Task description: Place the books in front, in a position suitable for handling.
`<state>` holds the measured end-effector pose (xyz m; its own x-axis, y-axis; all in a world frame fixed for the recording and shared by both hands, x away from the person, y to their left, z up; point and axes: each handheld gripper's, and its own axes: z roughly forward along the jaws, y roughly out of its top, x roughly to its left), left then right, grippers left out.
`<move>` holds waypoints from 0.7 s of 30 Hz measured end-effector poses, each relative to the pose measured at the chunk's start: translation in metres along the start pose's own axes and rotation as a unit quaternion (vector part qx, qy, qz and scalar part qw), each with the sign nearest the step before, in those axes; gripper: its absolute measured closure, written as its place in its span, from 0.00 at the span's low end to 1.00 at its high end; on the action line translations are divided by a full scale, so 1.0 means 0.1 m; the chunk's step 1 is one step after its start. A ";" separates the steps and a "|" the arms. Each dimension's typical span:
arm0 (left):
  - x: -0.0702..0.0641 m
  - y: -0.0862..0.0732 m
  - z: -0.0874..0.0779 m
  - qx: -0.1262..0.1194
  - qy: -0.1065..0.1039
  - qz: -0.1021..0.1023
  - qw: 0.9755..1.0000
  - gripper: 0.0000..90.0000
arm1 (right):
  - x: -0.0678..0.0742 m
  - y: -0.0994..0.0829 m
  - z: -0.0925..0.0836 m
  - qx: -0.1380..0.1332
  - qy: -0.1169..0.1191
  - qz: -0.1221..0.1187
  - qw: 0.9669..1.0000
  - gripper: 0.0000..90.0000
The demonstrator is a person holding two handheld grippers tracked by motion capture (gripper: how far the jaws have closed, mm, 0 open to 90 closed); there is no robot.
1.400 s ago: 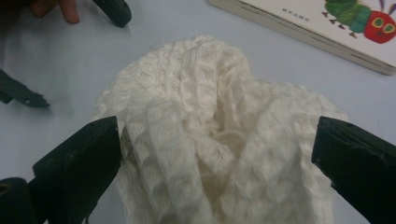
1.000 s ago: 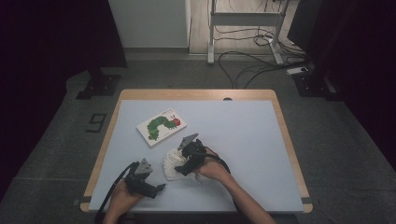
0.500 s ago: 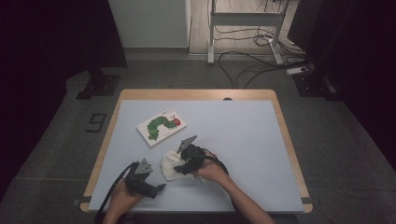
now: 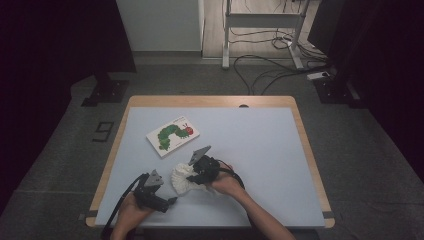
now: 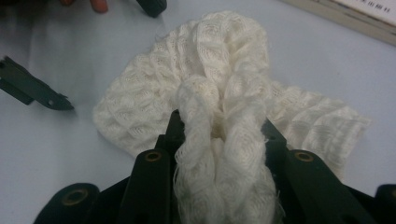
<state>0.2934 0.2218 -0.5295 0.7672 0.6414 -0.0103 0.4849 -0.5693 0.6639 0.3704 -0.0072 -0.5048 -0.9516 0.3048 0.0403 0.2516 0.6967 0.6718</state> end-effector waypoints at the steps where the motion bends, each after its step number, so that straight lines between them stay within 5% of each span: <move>1: 0.00 0.00 0.00 0.000 0.000 0.000 1.000 0.00 | 0.00 0.01 -0.02 -0.003 0.000 -0.001 1.000 0.72; 21: 0.00 0.00 0.00 0.001 0.000 0.001 1.000 0.00 | -0.03 0.31 -0.41 -0.033 -0.013 -0.010 0.999 0.71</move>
<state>0.2935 0.2219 -0.5294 0.7679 0.6405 -0.0094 0.4847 -0.5715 0.6621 0.3739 -0.0131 -0.4541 -0.9512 0.3083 0.0087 0.2199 0.6579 0.7202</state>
